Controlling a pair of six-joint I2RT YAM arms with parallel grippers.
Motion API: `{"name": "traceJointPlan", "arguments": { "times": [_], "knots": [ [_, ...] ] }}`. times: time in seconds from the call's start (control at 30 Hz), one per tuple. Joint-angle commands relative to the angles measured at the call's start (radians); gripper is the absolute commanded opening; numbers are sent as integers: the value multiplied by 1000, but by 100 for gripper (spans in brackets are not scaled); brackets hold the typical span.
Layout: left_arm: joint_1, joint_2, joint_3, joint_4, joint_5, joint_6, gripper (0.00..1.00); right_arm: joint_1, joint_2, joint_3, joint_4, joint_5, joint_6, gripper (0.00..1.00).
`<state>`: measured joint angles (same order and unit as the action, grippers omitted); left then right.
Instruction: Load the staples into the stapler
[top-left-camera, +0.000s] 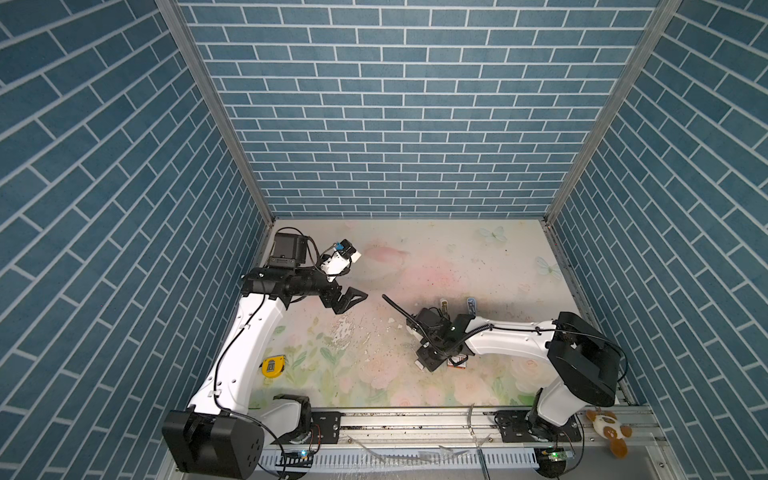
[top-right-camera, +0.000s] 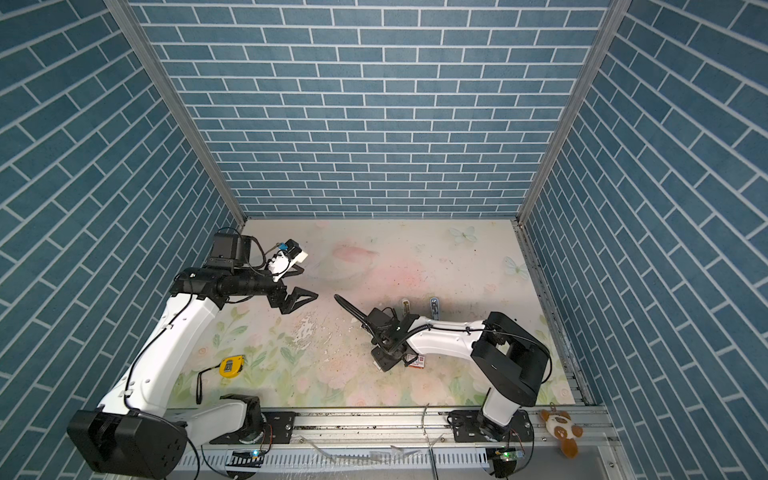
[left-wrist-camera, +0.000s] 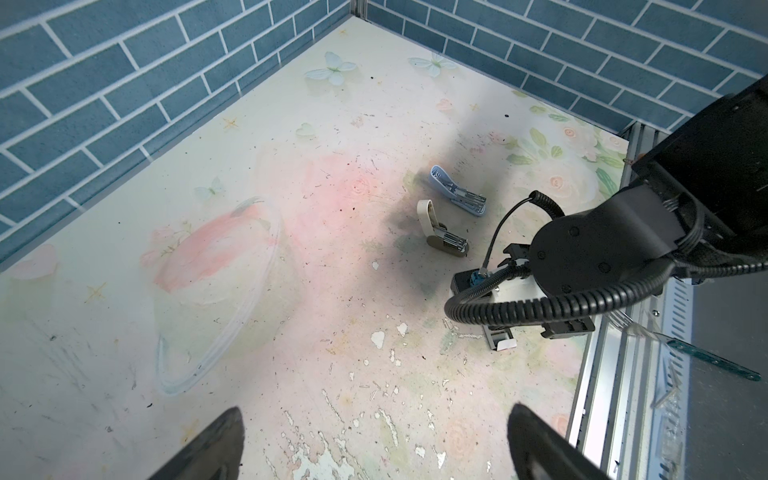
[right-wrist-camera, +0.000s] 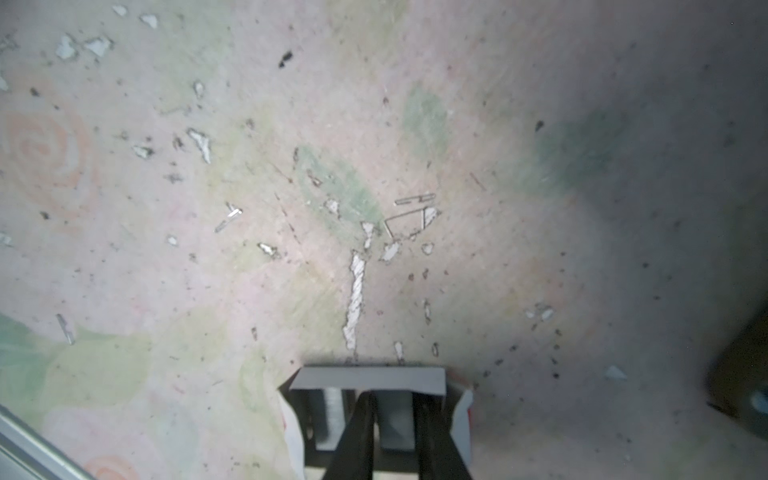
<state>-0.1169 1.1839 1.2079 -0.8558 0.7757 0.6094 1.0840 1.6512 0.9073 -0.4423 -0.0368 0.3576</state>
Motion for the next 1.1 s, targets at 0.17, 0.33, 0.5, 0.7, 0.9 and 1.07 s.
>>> {"name": "traceJointPlan", "arguments": {
  "times": [0.17, 0.33, 0.5, 0.7, 0.9, 1.07],
  "knots": [
    [7, -1, -18, 6, 20, -6, 100, 19, 49, 43, -40, 44, -28, 18],
    [6, 0, -13, 2, 18, -2, 100, 22, 61, 47, -41, 53, -25, 13],
    [7, 2, -9, 1, 12, 0, 99, 23, 40, 40, -34, 63, -11, 9],
    [7, 6, -5, 5, 12, -2, 99, 23, 3, 31, -17, 74, 13, 7],
    [6, 2, -11, 13, 0, -4, 99, 23, -22, 29, -17, 79, 23, 7],
    [7, 0, -22, 29, -11, -17, 99, 23, -30, 31, -17, 79, 26, 7]
  ]
}}
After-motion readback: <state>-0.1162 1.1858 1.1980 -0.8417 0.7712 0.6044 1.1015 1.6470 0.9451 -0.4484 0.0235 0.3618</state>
